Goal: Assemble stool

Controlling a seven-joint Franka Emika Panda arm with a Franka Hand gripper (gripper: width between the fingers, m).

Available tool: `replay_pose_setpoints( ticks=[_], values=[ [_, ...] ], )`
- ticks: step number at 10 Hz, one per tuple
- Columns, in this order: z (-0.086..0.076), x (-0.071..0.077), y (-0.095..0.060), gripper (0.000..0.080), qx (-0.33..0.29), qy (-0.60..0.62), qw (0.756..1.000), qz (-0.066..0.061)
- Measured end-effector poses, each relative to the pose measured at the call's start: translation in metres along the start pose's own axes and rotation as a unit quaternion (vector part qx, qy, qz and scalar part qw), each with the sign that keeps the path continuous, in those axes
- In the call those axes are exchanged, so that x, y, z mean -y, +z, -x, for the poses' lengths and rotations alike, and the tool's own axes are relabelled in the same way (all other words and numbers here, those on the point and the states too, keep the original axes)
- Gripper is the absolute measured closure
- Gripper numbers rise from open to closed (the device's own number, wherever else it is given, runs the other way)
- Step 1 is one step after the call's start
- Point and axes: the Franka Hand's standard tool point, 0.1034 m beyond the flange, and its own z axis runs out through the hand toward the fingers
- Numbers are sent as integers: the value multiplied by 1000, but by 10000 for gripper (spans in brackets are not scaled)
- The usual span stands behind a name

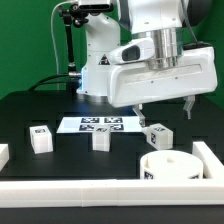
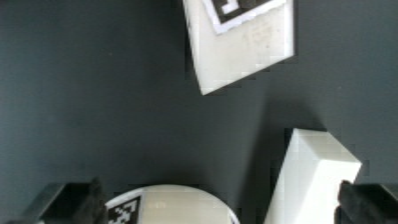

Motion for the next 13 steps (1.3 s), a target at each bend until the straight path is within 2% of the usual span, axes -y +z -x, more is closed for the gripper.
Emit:
replay_pose_setpoints(
  ticks=[1,3,4,5,8,9,11,13],
  values=[
    [3,1,1,151,17,0,1000,-3],
    [7,7,-1,151,93,5,996,-16],
    [8,8,-3,151,103,16,994,-14],
    [17,7,-3,151,140,15,990,-19],
    [17,12,-2,151,216,15,976,-34],
    [15,11,1,151,207,18,978,-30],
    [19,8,9,151,195,6,981,1],
    [20,-2,14,151,184,-21,983,1]
  ],
)
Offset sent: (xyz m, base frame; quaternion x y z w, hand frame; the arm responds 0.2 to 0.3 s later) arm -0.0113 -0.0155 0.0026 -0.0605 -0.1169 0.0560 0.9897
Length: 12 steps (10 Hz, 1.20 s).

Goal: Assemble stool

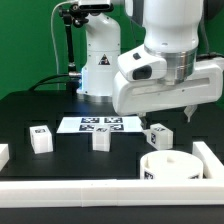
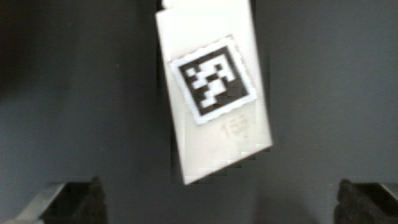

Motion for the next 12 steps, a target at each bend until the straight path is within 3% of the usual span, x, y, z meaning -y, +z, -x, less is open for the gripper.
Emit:
replay_pose_setpoints(
  ticks=[3,5,6,7,12],
  values=[
    [3,2,0,151,14,0,1000,-2],
    [9,4,3,151,90,-1,996,-9],
    [5,1,7,151,99,2,995,7],
    [11,-4,6,151,136,-2,991,15],
    [20,-1,11,151,294,-2,956,0]
  ],
)
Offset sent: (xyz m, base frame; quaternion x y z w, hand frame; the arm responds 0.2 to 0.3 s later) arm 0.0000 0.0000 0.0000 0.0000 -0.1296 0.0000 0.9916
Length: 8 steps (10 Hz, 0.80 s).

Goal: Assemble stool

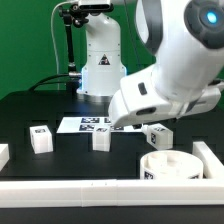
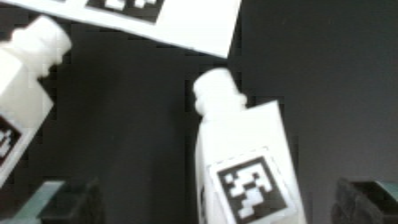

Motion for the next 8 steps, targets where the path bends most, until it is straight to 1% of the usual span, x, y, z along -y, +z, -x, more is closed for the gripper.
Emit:
replay_pose_setpoints(
  ticks=[1,2,3,4,8],
  values=[
    [-7,4,1,151,19,-3,1000,0],
    [-10,7,4,151,42,-6,999,0],
    [-19,7,7,151,44,-7,999,-1],
    [-26,7,5,151,24,-6,1000,-1],
    [-35,9,11,151,17,-8,1000,-1]
  ],
)
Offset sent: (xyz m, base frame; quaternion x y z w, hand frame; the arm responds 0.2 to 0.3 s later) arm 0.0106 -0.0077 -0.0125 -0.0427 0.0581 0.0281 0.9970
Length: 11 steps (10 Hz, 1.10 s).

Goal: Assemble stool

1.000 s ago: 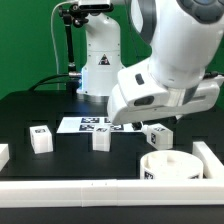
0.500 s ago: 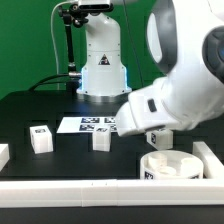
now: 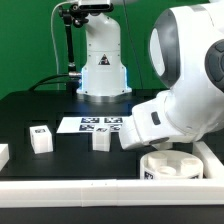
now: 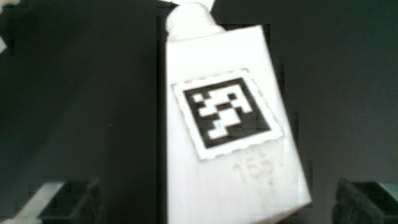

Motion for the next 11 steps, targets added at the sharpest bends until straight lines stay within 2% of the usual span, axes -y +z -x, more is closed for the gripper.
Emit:
replay_pose_setpoints(
  ticks=[3,5,6,9,11],
  values=[
    [-2,1,4,151,-2,-2,1000,1],
    [-2,1,4,415,-2,-2,1000,1],
    [-2,1,4,475,-2,-2,1000,1],
    [-2,1,4,474,-1,-2,1000,0],
    [5,-1,-1,474,3,-8,1000,-7]
  ],
)
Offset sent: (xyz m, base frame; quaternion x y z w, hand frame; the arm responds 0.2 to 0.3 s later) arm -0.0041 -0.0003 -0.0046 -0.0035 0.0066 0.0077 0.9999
